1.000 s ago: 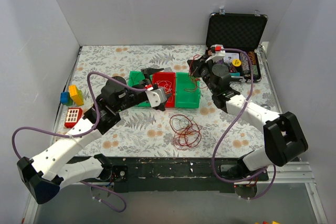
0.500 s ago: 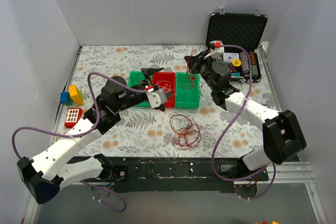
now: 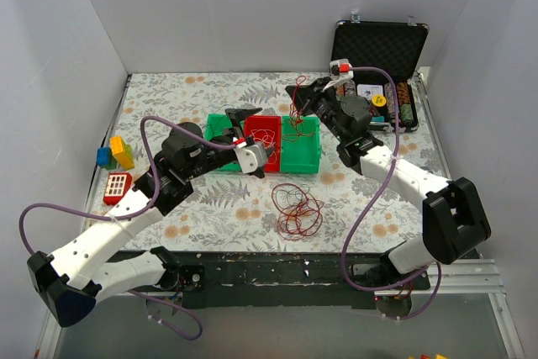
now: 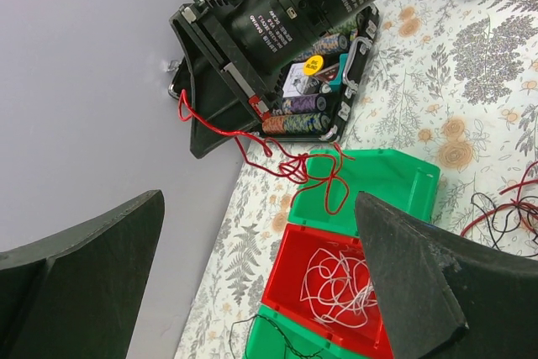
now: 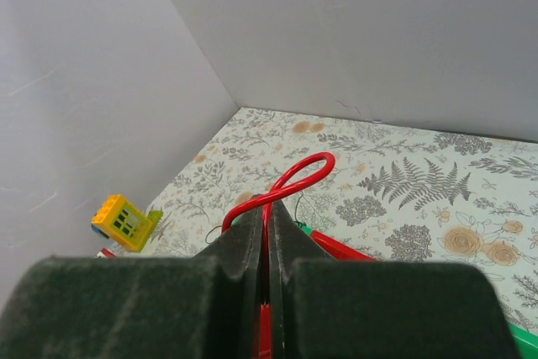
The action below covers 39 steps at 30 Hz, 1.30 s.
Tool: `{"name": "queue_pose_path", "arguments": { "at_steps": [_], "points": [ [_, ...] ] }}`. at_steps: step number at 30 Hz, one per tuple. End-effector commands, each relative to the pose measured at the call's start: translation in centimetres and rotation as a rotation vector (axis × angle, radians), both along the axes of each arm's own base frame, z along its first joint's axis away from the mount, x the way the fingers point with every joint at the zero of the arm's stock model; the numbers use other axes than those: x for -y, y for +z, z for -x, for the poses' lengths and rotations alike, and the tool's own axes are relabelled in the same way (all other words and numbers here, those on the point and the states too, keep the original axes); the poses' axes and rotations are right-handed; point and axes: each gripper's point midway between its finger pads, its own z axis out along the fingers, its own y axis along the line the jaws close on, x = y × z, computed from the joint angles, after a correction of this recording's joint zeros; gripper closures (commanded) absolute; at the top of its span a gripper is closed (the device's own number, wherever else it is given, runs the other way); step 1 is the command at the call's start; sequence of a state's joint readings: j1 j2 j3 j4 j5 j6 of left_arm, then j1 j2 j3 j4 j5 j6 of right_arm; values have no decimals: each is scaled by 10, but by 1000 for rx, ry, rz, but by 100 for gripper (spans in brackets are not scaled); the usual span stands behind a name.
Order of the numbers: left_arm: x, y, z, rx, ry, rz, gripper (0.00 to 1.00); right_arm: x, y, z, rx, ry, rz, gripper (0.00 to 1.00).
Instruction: Untangle the cables
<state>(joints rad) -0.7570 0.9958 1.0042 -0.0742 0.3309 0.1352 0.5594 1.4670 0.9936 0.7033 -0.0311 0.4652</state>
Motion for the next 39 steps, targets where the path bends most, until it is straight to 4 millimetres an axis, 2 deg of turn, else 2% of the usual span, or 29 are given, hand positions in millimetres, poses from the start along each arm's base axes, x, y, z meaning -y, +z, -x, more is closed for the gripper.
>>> {"name": "queue_pose_path", "arguments": {
  "at_steps": [1,4,12,18,21,28,30,39],
  "points": [
    [-3,10,2,37,6,15,2,-5,26,2,62,35,-57,99],
    [-3,9,2,41,6,13,2,1,4,-5,-3,-1,-59,99],
    [-2,6,3,46,-3,6,2,20,-76,-24,-206,-6,-76,99],
    [-3,7,2,55,5,2,2,19,-101,-27,-262,-4,-32,99],
    [-2,5,2,51,0,-1,2,17,-99,-30,-237,-20,32,99],
    [-1,6,1,59,-2,-3,2,20,-37,-25,-58,-55,62,99],
    [-1,7,1,64,-1,-1,2,18,-29,-23,-42,-44,63,99],
    [-2,7,1,70,5,-1,2,-3,-26,-17,-36,3,80,99]
  ]
}}
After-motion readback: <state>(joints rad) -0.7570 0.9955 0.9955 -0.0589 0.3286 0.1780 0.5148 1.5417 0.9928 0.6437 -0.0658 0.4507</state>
